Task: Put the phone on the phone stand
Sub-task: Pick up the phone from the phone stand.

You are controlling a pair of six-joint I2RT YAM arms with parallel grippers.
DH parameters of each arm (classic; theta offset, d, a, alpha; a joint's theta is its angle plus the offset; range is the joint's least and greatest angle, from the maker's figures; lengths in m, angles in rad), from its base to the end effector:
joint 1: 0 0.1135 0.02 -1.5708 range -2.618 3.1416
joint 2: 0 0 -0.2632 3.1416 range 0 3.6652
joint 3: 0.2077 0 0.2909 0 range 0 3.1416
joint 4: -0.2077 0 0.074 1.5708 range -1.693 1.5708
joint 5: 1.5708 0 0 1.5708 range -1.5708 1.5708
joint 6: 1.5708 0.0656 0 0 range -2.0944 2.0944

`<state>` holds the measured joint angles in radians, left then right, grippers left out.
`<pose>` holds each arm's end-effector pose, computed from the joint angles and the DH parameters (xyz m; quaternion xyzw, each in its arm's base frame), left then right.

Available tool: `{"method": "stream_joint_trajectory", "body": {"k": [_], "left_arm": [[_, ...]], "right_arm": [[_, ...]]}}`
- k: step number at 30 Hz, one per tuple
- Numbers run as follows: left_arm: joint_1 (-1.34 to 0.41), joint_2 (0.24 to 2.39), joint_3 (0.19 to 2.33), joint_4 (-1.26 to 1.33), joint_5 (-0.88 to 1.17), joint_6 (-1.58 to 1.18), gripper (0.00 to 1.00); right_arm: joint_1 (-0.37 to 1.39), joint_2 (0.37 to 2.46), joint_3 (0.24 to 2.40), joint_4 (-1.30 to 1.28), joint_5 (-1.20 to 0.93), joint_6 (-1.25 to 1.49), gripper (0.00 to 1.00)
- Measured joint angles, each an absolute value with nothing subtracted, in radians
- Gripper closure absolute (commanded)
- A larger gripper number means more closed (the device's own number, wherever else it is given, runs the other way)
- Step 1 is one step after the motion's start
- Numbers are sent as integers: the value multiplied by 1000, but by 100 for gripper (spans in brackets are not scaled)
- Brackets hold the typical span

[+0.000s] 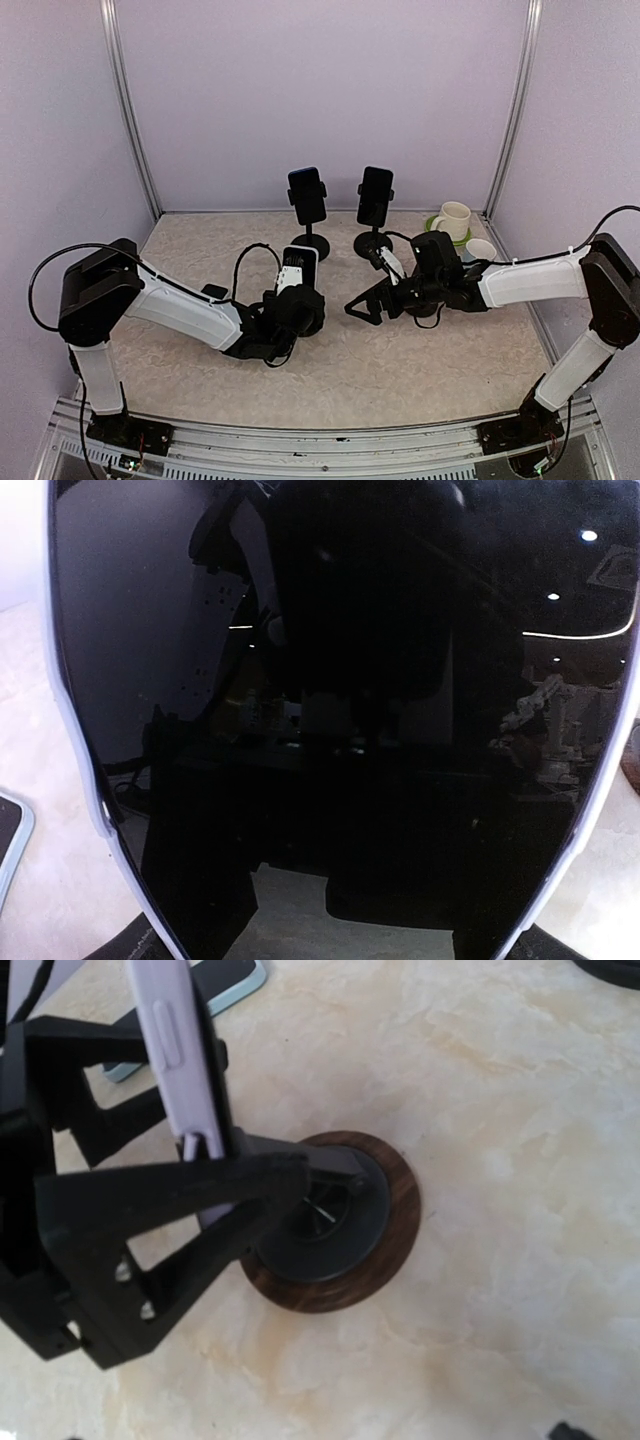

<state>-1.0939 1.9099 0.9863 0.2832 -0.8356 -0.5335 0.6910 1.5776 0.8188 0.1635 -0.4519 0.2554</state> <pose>0.2368 -0.3523 0.1003 0.0510 0.8353 -0.0490 0.5452 0.2744 0.2641 0.1498 -0.2885 0.8179 0.3843 0.3163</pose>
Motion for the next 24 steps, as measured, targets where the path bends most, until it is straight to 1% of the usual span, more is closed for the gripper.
{"method": "stream_joint_trajectory", "body": {"k": [2,3,14,18,24], "left_arm": [[-1091,1911,985,293,-834,-526,37],[-1089,1911,982,299,-831,-525,40],[-1089,1906,967,328,-839,-485,40],[-1082,1878,952,326,-847,-460,42],[-1046,1834,937,329,-858,-435,41]], "right_arm": [[691,1578,819,163,-452,255,0],[691,1578,819,163,-452,255,0],[691,1578,819,163,-452,256,0],[691,1578,819,163,-452,256,0],[691,1578,819,163,-452,256,0]]}}
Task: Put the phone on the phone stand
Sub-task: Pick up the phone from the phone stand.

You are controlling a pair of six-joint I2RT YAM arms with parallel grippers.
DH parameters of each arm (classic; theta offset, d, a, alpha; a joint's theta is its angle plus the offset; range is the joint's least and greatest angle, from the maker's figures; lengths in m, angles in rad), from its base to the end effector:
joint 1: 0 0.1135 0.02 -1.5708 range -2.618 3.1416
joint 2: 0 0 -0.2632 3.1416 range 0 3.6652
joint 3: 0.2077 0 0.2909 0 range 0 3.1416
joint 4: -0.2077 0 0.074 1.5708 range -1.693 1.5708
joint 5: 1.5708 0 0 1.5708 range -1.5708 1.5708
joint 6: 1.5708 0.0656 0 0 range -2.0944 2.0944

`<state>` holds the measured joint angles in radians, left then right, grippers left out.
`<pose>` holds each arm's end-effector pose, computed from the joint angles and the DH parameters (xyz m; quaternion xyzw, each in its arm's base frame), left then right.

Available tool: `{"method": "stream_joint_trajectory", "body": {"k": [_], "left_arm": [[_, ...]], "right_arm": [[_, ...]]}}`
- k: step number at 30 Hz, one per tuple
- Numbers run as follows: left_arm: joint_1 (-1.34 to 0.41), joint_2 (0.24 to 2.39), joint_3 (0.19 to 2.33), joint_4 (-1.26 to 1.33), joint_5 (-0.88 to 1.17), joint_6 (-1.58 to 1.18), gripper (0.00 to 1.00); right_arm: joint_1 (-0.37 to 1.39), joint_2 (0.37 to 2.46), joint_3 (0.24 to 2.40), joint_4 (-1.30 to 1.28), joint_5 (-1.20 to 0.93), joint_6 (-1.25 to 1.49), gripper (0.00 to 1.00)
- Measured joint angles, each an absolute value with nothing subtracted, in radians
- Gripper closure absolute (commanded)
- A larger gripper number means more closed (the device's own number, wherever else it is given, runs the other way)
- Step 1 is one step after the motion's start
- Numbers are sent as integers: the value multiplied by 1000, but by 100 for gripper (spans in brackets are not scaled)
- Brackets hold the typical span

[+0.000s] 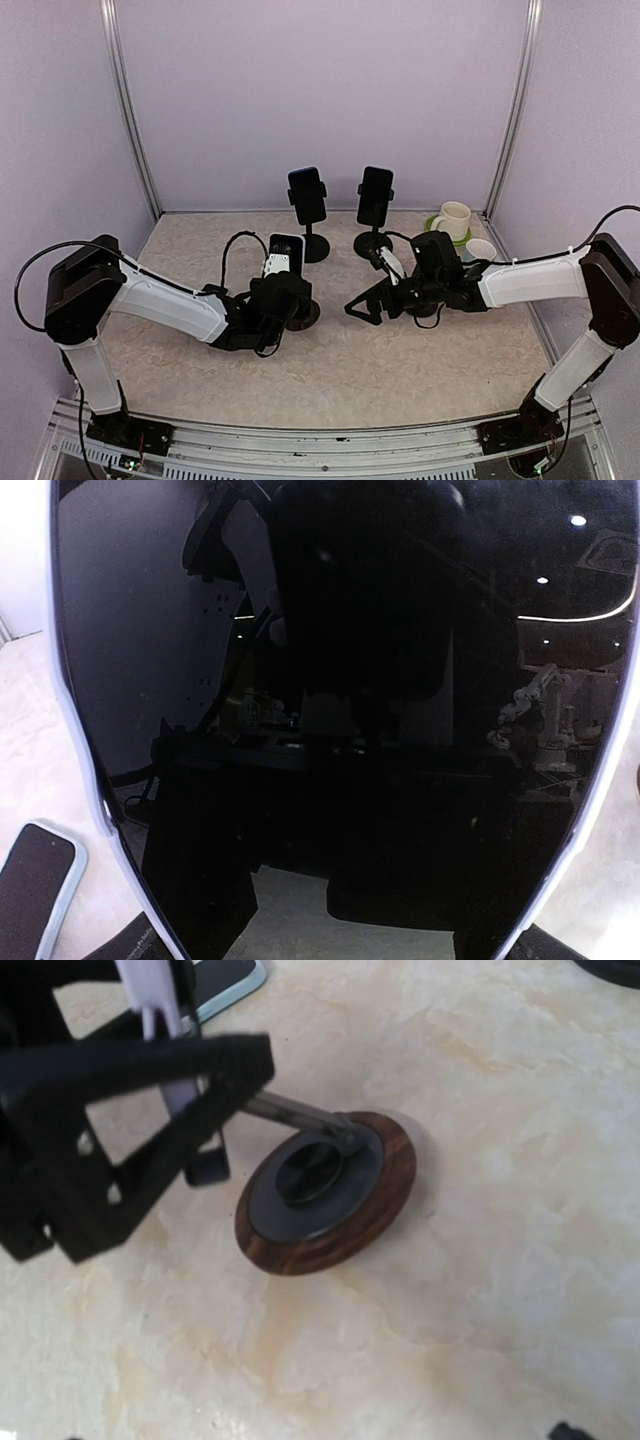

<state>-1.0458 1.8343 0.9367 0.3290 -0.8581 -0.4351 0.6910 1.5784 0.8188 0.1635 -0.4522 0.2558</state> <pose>0.2492 -0.3311 0.1195 0.0492 0.8207 -0.0254 0.5686 0.2744 0.2641 0.1495 -0.2884 0.8181 0.3844 0.3159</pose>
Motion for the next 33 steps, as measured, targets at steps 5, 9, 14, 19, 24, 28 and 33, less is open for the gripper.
{"method": "stream_joint_trajectory", "body": {"k": [5,9,14,19,24,28,33], "left_arm": [[-1031,1830,937,340,-857,-426,41],[-1031,1830,937,346,-852,-421,43],[-1032,1830,936,361,-825,-422,42],[-1050,1807,928,373,-815,-422,39],[-1075,1708,899,381,-816,-422,38],[-1077,1617,877,396,-817,-421,38],[-1081,1491,830,393,-838,-423,38]], "right_arm": [[691,1578,819,163,-452,256,0],[691,1578,819,163,-452,256,0],[691,1578,819,163,-452,256,0],[691,1578,819,163,-452,256,0],[698,1579,820,163,-456,255,0],[706,1602,840,164,-500,250,0],[738,1686,934,168,-562,244,4]]}}
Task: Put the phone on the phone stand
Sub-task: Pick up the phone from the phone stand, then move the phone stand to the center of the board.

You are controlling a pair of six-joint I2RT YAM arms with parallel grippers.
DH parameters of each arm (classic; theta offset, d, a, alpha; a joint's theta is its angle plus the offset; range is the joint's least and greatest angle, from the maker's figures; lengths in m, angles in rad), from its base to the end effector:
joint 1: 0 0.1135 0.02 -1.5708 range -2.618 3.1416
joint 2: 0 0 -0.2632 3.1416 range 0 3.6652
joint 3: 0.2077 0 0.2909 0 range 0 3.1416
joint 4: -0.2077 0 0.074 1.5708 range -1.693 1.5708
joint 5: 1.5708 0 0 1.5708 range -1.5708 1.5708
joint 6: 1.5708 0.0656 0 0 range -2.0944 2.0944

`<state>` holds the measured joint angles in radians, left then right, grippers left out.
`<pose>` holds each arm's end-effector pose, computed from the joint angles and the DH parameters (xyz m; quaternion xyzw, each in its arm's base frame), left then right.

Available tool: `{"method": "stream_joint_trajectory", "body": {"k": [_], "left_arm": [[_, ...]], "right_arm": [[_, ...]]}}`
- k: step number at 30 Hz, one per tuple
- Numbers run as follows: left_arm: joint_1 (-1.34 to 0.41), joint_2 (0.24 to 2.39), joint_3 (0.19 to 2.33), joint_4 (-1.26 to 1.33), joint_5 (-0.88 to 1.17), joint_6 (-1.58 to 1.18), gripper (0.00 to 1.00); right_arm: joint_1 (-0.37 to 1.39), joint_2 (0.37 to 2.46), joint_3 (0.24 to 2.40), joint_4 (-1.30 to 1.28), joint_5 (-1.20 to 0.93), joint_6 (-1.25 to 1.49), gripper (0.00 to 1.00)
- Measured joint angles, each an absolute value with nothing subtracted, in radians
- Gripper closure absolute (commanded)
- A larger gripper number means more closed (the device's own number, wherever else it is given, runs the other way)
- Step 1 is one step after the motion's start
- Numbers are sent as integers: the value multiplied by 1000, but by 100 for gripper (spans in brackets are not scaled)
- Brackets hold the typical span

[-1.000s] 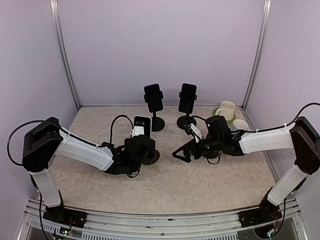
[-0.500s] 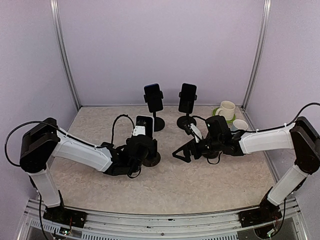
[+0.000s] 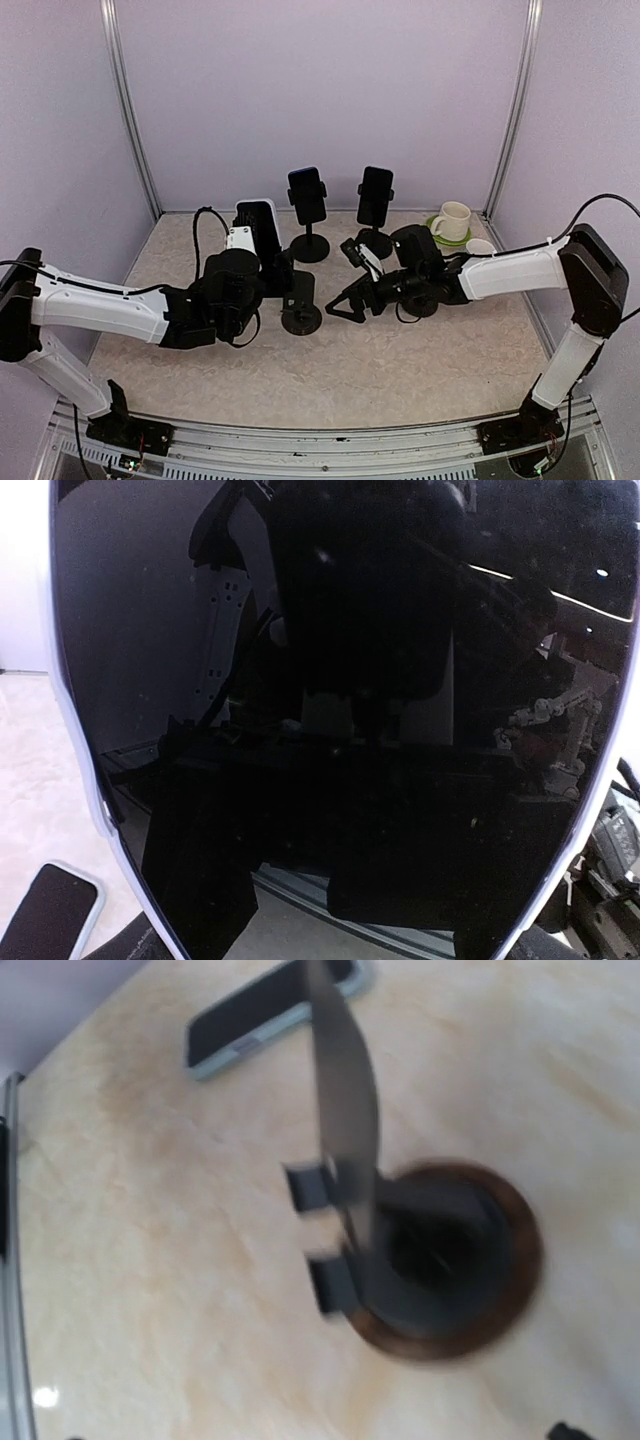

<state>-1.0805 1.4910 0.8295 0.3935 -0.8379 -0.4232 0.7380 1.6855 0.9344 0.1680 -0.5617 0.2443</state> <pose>0.2192 -0.3071 0.2171 0.0010 0.7672 -0.1420 0.6255 0.2778 0.2998 0.1532 -0.3341 0.7883 0.4300 0.2865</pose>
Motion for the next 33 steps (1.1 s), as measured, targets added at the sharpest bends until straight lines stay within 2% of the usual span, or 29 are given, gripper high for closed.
{"method": "stream_joint_trajectory", "body": {"k": [3,10,11,13,17,19,21,33], "left_arm": [[-1089,1419,787,373,-860,-434,38],[-1115,1265,667,279,-901,-488,37],[-1119,1242,647,261,-906,-495,37],[-1126,1191,609,228,-915,-519,37],[-1139,1103,559,179,-931,-551,37],[-1142,1068,543,166,-936,-564,37],[-1142,1046,531,154,-941,-575,37],[-1153,1034,516,123,-951,-596,37]], "right_arm": [[761,1736,1010,168,-580,229,8],[774,1871,1222,150,-616,186,31],[774,1892,1251,142,-619,179,36],[774,1929,1298,122,-625,166,53],[774,1980,1348,87,-651,137,77],[774,2010,1382,57,-672,126,86],[773,2035,1419,26,-696,106,100],[774,2143,1688,-178,-818,-19,100]]}}
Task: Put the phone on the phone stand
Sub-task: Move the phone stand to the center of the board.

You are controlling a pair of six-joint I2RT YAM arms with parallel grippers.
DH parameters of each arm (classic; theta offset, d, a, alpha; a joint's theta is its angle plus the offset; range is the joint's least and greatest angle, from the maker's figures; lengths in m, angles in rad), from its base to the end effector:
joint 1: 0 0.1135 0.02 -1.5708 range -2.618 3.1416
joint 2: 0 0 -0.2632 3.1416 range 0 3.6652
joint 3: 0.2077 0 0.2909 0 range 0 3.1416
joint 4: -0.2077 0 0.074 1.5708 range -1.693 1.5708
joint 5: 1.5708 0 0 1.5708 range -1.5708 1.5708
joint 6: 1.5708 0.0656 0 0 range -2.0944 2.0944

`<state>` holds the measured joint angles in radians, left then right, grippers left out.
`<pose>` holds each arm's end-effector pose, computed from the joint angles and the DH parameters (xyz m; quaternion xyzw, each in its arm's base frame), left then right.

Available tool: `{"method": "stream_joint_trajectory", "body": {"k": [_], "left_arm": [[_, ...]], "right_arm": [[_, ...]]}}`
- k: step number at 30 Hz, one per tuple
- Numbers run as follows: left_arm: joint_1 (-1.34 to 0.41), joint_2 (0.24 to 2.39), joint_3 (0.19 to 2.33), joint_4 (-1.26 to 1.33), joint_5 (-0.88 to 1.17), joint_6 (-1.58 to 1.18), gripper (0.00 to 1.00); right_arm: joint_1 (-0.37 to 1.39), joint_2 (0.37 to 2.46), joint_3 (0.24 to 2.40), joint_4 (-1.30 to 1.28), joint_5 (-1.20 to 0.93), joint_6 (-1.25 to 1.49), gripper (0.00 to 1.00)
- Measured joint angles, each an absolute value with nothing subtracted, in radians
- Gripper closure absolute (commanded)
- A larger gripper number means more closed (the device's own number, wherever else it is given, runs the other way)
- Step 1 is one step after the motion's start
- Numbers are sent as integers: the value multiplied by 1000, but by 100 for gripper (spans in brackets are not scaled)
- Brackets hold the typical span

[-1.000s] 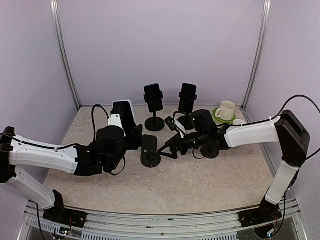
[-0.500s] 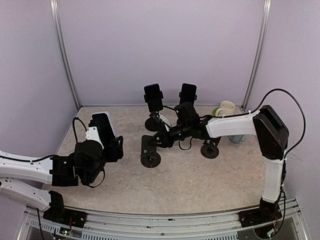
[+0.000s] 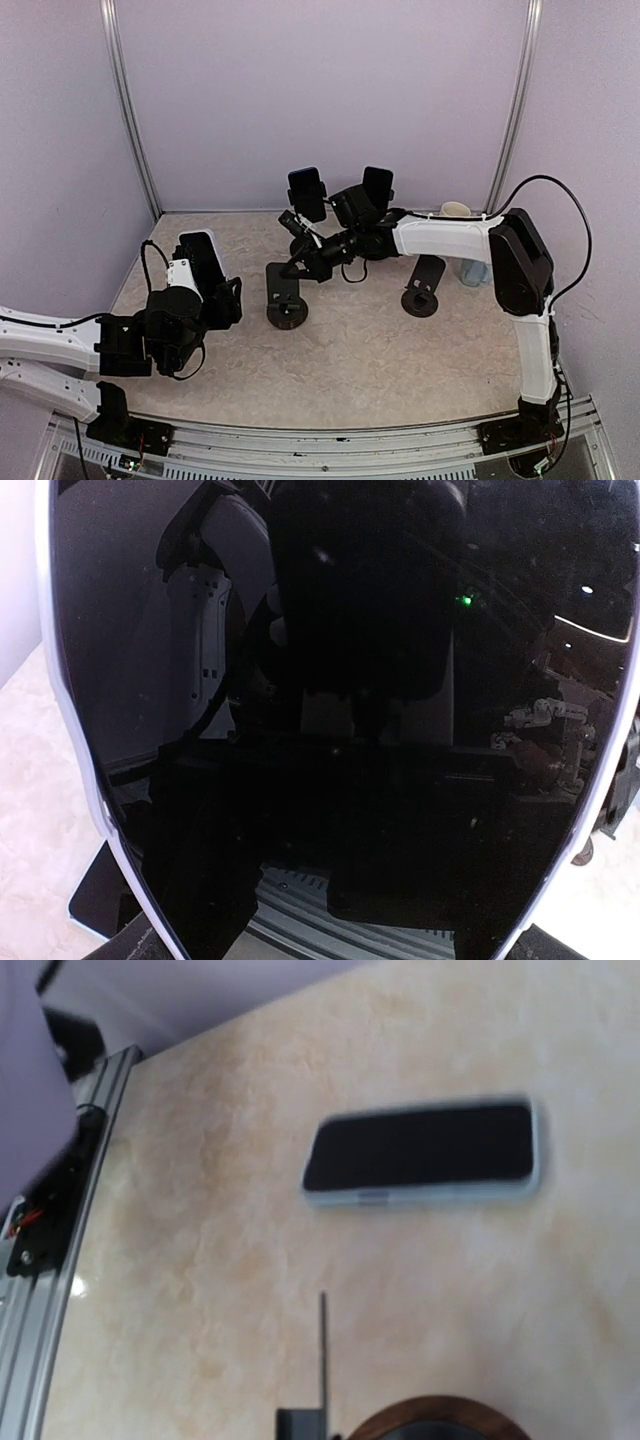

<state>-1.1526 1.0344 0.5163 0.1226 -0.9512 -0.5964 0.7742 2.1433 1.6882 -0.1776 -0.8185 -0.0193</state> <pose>0.1568 -0.2213 0.2077 -0.0410 0.7811 -0.1337 0.6085 0.3529 0.4121 0.1932 -0.4821 0.6853 0.4828 0.2547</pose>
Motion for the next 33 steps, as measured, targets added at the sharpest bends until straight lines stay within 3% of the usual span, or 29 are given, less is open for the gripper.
{"method": "stream_joint_trajectory", "body": {"k": [12,22,33], "left_arm": [[-1165,1003,511,87,-964,-608,37],[-1197,989,503,43,-982,-654,37],[-1199,992,489,33,-988,-677,37]], "right_arm": [[776,2422,2240,-276,-801,-183,100],[776,2563,2268,-169,-764,-182,100],[776,2569,2269,-138,-760,-163,100]]}}
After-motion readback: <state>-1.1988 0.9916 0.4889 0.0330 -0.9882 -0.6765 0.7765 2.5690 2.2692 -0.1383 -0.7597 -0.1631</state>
